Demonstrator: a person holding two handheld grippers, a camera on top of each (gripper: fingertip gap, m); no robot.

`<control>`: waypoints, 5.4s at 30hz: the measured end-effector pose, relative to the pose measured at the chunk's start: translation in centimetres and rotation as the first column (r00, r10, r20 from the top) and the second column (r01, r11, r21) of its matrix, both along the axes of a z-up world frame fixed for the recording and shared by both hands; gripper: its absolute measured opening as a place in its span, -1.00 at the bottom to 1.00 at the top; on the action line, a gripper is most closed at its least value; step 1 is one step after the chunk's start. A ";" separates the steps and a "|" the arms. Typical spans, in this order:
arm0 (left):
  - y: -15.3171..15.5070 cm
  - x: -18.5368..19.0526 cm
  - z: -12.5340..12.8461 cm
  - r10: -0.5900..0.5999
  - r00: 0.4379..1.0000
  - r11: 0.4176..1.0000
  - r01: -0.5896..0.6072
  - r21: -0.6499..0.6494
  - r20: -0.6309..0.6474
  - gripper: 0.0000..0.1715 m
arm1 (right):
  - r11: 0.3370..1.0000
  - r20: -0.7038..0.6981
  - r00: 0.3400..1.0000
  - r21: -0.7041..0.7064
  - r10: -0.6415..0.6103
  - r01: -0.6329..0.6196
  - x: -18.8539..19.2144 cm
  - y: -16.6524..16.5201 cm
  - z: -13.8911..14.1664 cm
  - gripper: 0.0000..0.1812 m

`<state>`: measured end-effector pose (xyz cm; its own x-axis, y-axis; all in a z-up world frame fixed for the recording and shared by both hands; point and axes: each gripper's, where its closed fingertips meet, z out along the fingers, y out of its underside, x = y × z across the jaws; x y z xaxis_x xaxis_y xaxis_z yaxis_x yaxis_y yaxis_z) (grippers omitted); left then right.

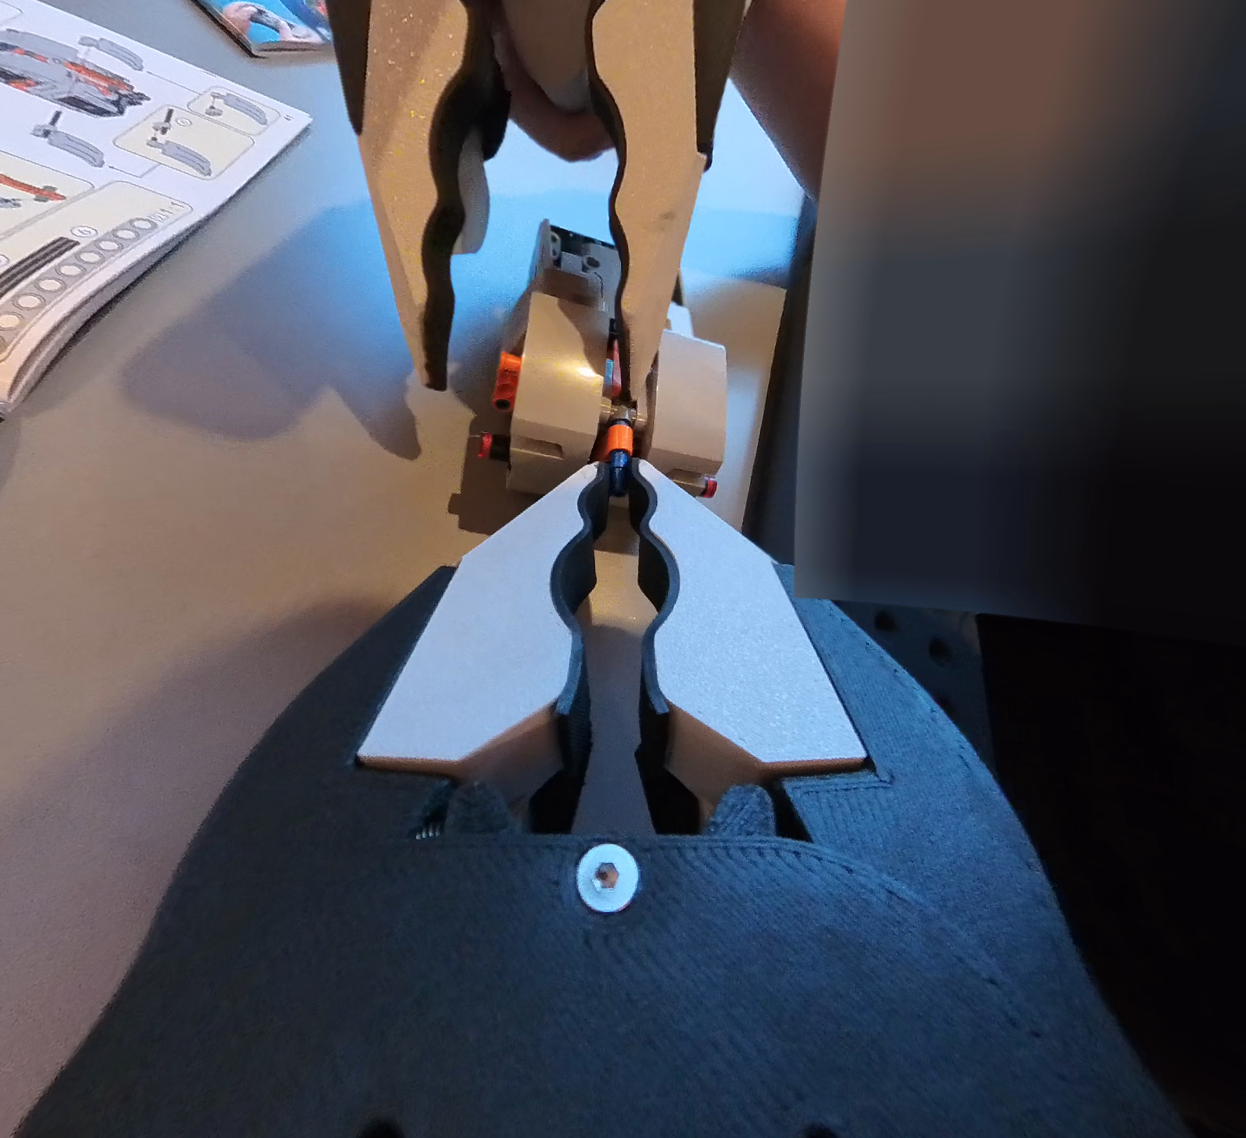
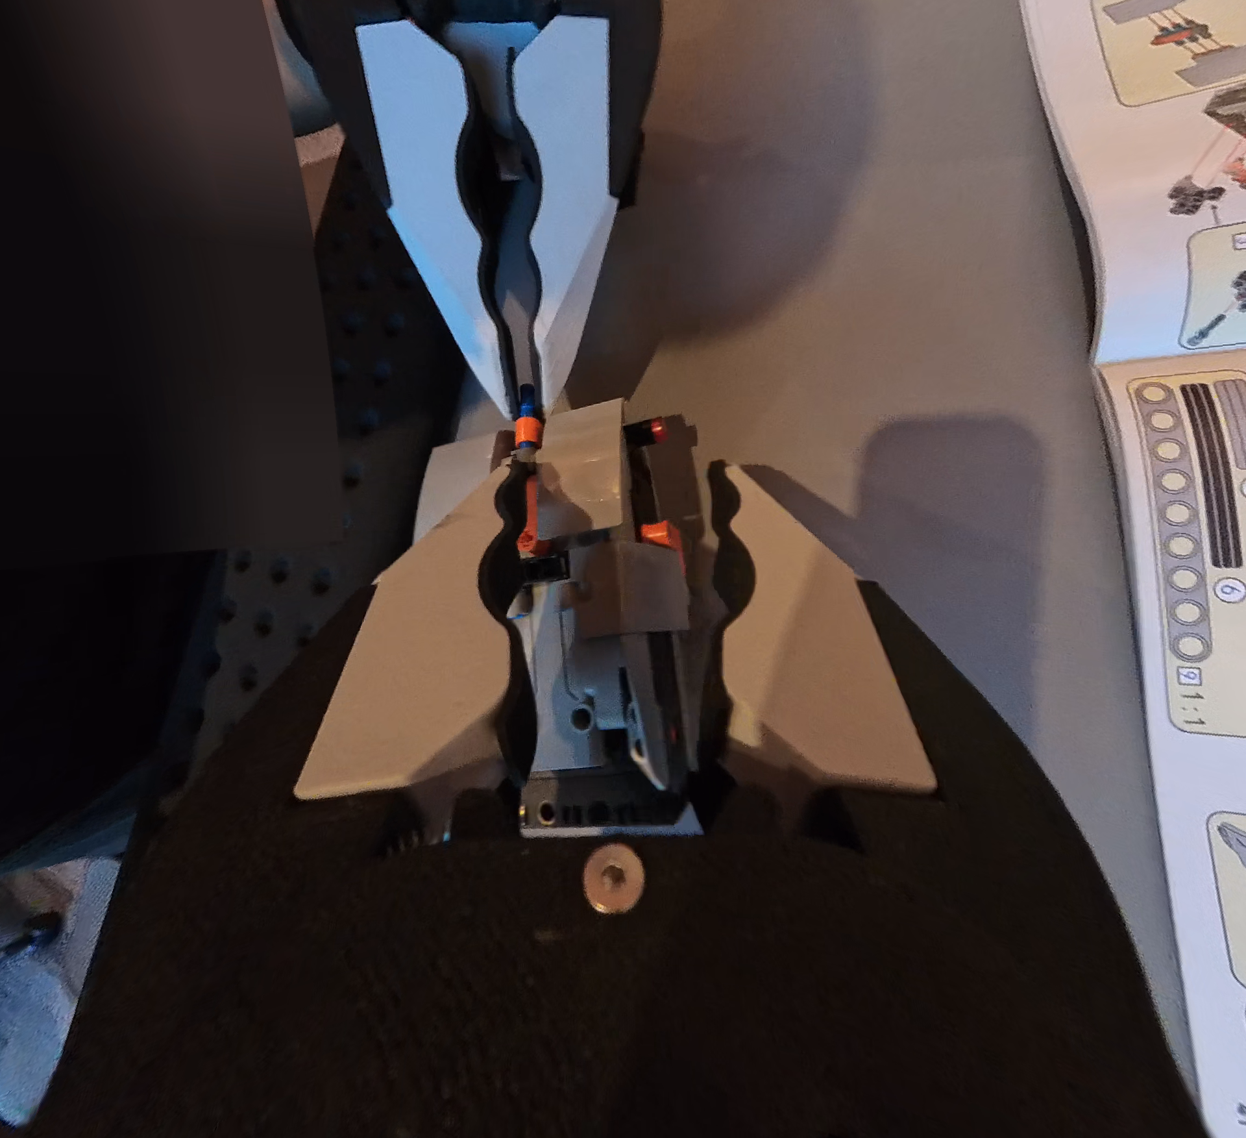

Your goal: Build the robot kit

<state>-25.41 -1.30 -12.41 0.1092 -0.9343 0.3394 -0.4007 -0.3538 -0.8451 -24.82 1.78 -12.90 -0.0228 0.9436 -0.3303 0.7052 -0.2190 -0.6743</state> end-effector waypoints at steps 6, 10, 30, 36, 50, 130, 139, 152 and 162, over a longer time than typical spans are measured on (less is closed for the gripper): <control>0.2 -0.1 0.0 0.015 1.000 1.000 -0.015 0.000 0.003 -0.98 | 0.999 -0.090 0.996 0.029 -0.027 0.030 0.8 1.2 1.0 -0.26; 0.2 0.0 0.0 0.013 1.000 1.000 -0.013 -0.002 0.004 -0.98 | 0.995 -0.141 0.985 -0.056 -0.095 0.088 1.7 1.8 1.5 -0.31; 0.1 -0.5 0.5 0.000 1.000 0.997 -0.001 0.076 0.013 -0.84 | 0.992 -0.128 0.986 0.058 -0.103 0.111 5.0 0.8 0.8 -0.25; -0.1 -0.5 -0.3 -0.018 0.999 0.990 0.024 0.137 -0.047 -0.94 | 0.982 -0.161 0.984 0.164 -0.071 0.098 5.9 -1.3 0.5 -0.21; 0.3 -0.7 -0.3 -0.003 0.999 0.987 0.010 0.159 -0.044 -0.99 | 0.953 -0.190 0.981 0.290 -0.027 0.083 4.6 -1.6 -0.1 -0.27; 0.2 -1.7 -0.3 -0.057 0.998 0.994 0.060 0.094 -0.036 -1.00 | 0.982 -0.252 0.966 0.156 -0.061 0.103 3.5 -1.4 0.4 -0.34; 1.3 -1.8 -0.5 0.028 0.997 0.990 -0.019 0.138 -0.067 -1.00 | 0.977 -0.225 0.967 0.149 -0.118 0.154 3.3 -1.0 0.4 -0.34; 3.2 -3.1 3.7 0.316 0.947 0.946 -0.310 -0.097 0.056 -0.39 | 0.972 -0.184 0.955 -0.011 -0.233 0.235 5.0 -0.4 0.2 -0.27; 1.0 -1.1 -0.4 0.489 0.851 0.862 -0.505 -0.044 -0.192 0.28 | 0.898 -0.071 0.898 -0.098 -0.435 0.428 6.0 -4.3 -0.5 -0.43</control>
<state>-26.49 -0.26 -12.82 0.6133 -0.7066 0.3529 -0.2841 -0.6143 -0.7362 -18.83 -2.55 -13.40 0.3485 0.8388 -0.4183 0.4679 -0.5424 -0.6978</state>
